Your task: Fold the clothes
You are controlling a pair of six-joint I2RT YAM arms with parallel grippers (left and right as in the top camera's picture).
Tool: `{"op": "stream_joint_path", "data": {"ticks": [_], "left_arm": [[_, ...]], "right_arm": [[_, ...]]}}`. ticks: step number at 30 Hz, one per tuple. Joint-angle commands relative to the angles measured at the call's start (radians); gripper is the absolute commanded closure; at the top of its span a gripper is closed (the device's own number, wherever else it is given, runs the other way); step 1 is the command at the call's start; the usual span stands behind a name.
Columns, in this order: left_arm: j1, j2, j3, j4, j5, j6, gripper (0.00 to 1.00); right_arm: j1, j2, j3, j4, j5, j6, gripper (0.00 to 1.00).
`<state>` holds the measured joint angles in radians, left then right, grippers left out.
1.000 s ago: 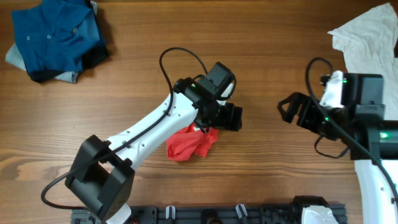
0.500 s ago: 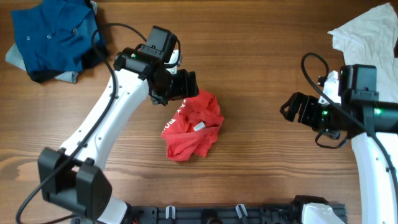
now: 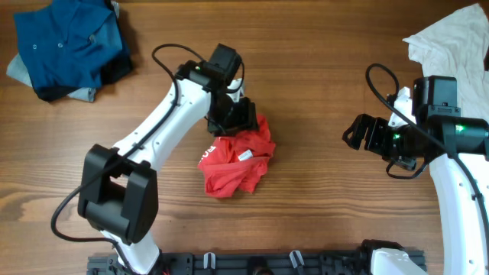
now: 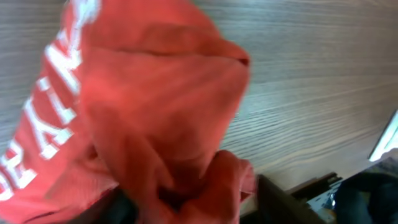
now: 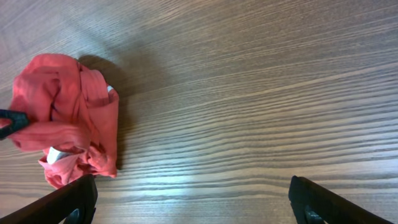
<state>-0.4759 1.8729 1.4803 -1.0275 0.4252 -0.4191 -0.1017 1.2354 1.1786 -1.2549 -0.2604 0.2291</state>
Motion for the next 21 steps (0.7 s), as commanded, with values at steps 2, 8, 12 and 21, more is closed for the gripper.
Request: {"op": "stream_joint_path", "data": {"ticks": [2, 8, 12, 21], "left_arm": [[-0.039, 0.008, -0.003, 0.035, 0.032, -0.016, 0.75], [-0.107, 0.009, -0.003, 0.079, 0.046, -0.065, 0.83], [-0.151, 0.028, -0.005, 0.121, 0.046, -0.099, 0.85], [-0.193, 0.063, -0.005, 0.205, 0.047, -0.114, 0.49]], "right_arm": [[-0.003, 0.005, -0.011, -0.009, 0.014, -0.021, 0.01], [-0.003, 0.005, -0.011, -0.010, 0.013, -0.020, 0.01], [-0.003, 0.005, -0.011, -0.015, 0.013, -0.020, 0.01], [-0.003, 0.005, -0.011, -0.029, 0.013, -0.016, 0.02]]}}
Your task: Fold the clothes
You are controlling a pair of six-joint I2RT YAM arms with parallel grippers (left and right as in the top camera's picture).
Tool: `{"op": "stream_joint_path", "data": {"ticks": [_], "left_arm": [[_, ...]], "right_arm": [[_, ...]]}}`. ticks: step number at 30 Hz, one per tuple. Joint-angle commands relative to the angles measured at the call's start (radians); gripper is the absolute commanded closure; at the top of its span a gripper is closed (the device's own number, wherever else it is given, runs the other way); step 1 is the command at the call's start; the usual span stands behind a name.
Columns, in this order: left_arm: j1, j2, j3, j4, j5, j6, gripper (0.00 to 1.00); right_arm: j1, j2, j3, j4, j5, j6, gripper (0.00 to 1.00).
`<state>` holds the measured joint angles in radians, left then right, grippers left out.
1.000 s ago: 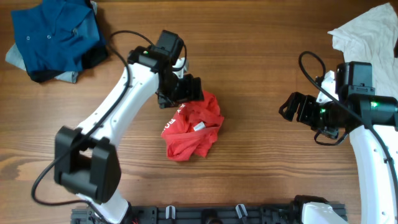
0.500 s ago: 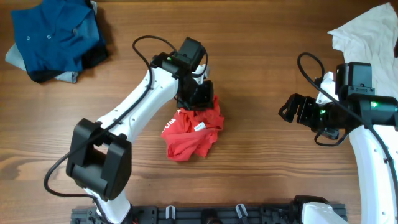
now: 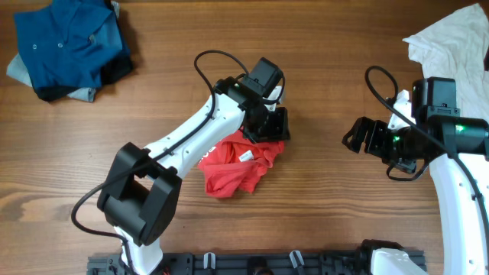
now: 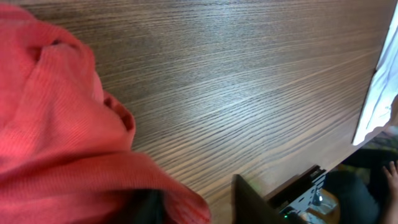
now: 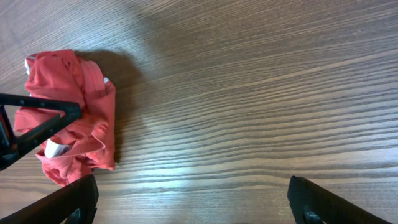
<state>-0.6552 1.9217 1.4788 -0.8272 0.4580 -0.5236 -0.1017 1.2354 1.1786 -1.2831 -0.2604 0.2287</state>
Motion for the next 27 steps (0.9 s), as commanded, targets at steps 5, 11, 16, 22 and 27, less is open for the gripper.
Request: {"op": "stream_joint_path", "data": {"ticks": [5, 11, 16, 22, 27], "left_arm": [[-0.026, -0.004, 0.019, -0.011, 0.013, 0.048, 0.38], [-0.025, -0.118, 0.190, -0.173, -0.020, 0.157, 0.05], [0.107, -0.229, 0.211, -0.332, -0.123, 0.181, 0.00], [0.376, -0.249, 0.181, -0.585, -0.166, 0.265, 0.00], [0.499, -0.249, -0.013, -0.595, -0.149, 0.338, 0.00]], "right_arm": [[-0.003, 0.005, -0.011, -0.001, 0.013, -0.019, 0.02], [-0.003, 0.005, -0.011, 0.008, 0.013, -0.019, 0.02], [-0.003, 0.005, -0.011, 0.010, 0.013, -0.019, 0.01], [-0.003, 0.005, -0.011, 0.018, 0.013, -0.018, 0.01], [-0.003, 0.005, -0.012, 0.024, 0.006, -0.017, 0.01]]}}
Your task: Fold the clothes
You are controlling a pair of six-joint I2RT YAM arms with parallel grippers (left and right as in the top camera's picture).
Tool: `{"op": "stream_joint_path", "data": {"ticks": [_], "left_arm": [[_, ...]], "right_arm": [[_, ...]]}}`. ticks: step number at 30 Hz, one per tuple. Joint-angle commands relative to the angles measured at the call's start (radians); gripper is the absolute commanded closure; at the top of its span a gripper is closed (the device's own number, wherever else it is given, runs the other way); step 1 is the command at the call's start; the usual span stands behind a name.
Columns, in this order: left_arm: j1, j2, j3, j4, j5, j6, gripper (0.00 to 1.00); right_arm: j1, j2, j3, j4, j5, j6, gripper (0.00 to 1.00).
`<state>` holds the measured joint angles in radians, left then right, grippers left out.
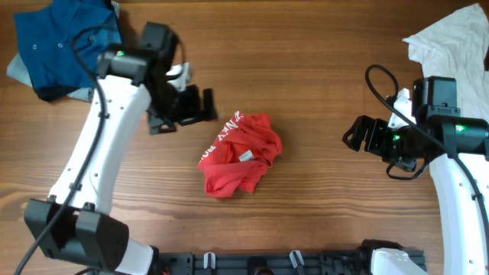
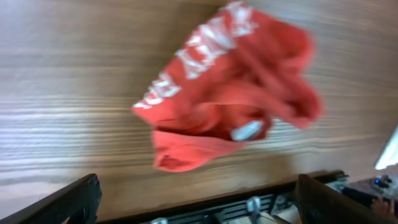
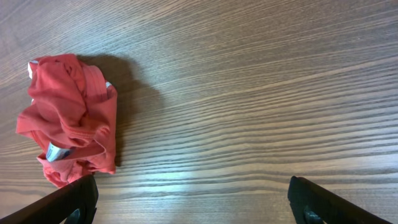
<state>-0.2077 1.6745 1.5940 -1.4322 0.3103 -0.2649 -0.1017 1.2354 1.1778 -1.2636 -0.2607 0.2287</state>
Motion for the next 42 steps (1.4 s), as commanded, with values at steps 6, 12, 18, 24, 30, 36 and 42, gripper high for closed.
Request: {"op": "stream_joint_path", "data": {"ticks": [6, 12, 18, 24, 30, 36, 42], "left_arm": [[0.078, -0.002, -0.433, 0.228, 0.204, 0.173, 0.00], [0.050, -0.002, -0.562, 0.382, 0.294, 0.183, 0.01], [-0.034, -0.002, -0.610, 0.446, 0.337, 0.179, 0.03], [-0.124, -0.002, -0.630, 0.499, 0.338, 0.145, 0.09], [-0.153, -0.006, -0.630, 0.500, 0.395, 0.145, 0.92], [-0.193, -0.076, -0.630, 0.497, 0.532, 0.145, 0.94], [-0.357, -0.085, -0.630, 0.525, 0.479, 0.033, 0.90]], "right_arm": [[-0.003, 0.005, -0.011, 0.003, -0.002, -0.019, 0.02], [-0.003, 0.005, -0.011, 0.005, -0.002, -0.018, 0.01], [-0.003, 0.005, -0.011, 0.001, -0.002, -0.017, 0.01], [-0.003, 0.005, -0.012, -0.005, -0.002, -0.019, 0.02], [-0.003, 0.005, -0.012, -0.005, -0.001, -0.019, 0.01], [-0.003, 0.005, -0.012, -0.003, -0.001, -0.019, 0.02], [-0.003, 0.005, -0.012, 0.005, -0.002, -0.016, 0.02]]}}
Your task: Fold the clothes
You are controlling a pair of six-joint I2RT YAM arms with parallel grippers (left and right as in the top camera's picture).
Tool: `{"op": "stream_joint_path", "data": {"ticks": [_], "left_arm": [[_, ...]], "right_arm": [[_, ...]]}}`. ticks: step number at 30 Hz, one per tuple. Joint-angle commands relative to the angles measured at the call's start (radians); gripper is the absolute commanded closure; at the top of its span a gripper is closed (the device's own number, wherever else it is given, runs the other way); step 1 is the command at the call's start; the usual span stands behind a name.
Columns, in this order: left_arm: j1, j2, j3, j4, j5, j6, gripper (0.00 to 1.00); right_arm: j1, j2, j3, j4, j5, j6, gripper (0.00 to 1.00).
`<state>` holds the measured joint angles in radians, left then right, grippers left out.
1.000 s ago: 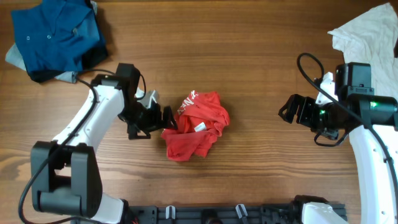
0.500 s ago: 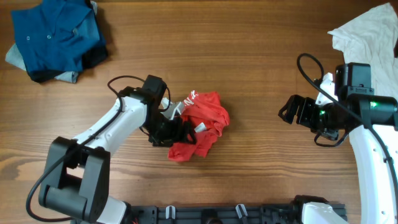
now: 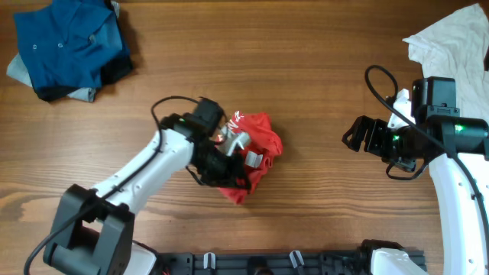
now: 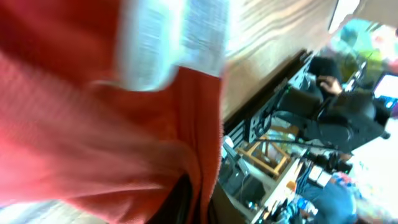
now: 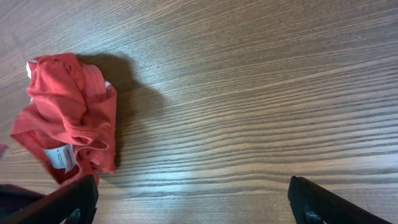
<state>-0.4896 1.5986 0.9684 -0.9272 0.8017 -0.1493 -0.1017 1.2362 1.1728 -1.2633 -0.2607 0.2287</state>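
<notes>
A crumpled red garment [image 3: 260, 143] with white lettering and a white label lies mid-table. My left gripper [image 3: 228, 169] sits at its lower left edge. In the left wrist view red cloth [image 4: 93, 137] fills the frame, the white label [image 4: 174, 43] is at the top, and my left gripper [image 4: 194, 202] is shut on a fold of the fabric. My right gripper [image 3: 354, 136] hovers well to the right of the garment, open and holding nothing. In the right wrist view the red garment [image 5: 71, 115] shows at the far left, and my right gripper [image 5: 194, 211] spreads wide over bare wood.
A pile of blue clothes [image 3: 69, 46] lies at the back left corner. A white garment [image 3: 451, 34] lies at the back right, just behind my right arm. A black rail [image 3: 252, 263] runs along the table's front edge.
My left gripper was open and off to the left of the red garment. Now it is at the garment's lower left edge, shut on the cloth, which is bunched tighter. The right arm has not moved.
My left gripper first held the red garment at its upper edge, then held the cloth at its upper right. After that it was open and away to the left, with the garment lying loose. Now it grips the garment's lower left. The right gripper stayed open throughout.
</notes>
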Motion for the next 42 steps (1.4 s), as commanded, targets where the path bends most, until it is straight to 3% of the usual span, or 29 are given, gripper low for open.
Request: {"op": "stream_joint_path", "data": {"ticks": [1, 3, 6, 13, 18, 21, 27, 42], "left_arm": [[-0.100, -0.009, -0.005, 0.031, -0.032, -0.102, 0.89], [-0.145, -0.007, -0.005, 0.056, -0.051, -0.130, 0.85], [-0.205, -0.007, -0.005, 0.071, -0.061, -0.151, 0.41], [-0.148, -0.057, 0.045, 0.071, -0.068, -0.143, 0.46], [-0.013, -0.144, 0.135, 0.104, -0.135, -0.167, 0.33], [-0.008, -0.129, 0.135, 0.184, -0.142, -0.179, 0.29], [-0.043, 0.008, 0.135, 0.312, -0.207, -0.429, 0.34], [-0.104, 0.224, 0.135, 0.587, -0.208, -0.675, 0.44]], "right_arm": [[-0.003, 0.004, -0.007, 0.004, -0.002, -0.016, 0.01], [-0.003, 0.004, -0.007, 0.002, -0.002, -0.018, 0.01], [-0.003, 0.004, -0.007, -0.003, -0.001, -0.019, 0.01], [-0.003, 0.004, -0.007, 0.002, -0.001, -0.019, 0.01], [-0.003, 0.004, -0.007, 0.013, -0.002, -0.017, 0.01], [-0.003, 0.004, -0.007, 0.029, -0.014, -0.015, 0.01], [-0.003, 0.004, -0.007, 0.032, -0.039, -0.020, 0.01], [-0.003, 0.004, -0.071, 0.067, -0.039, -0.020, 0.01]]}}
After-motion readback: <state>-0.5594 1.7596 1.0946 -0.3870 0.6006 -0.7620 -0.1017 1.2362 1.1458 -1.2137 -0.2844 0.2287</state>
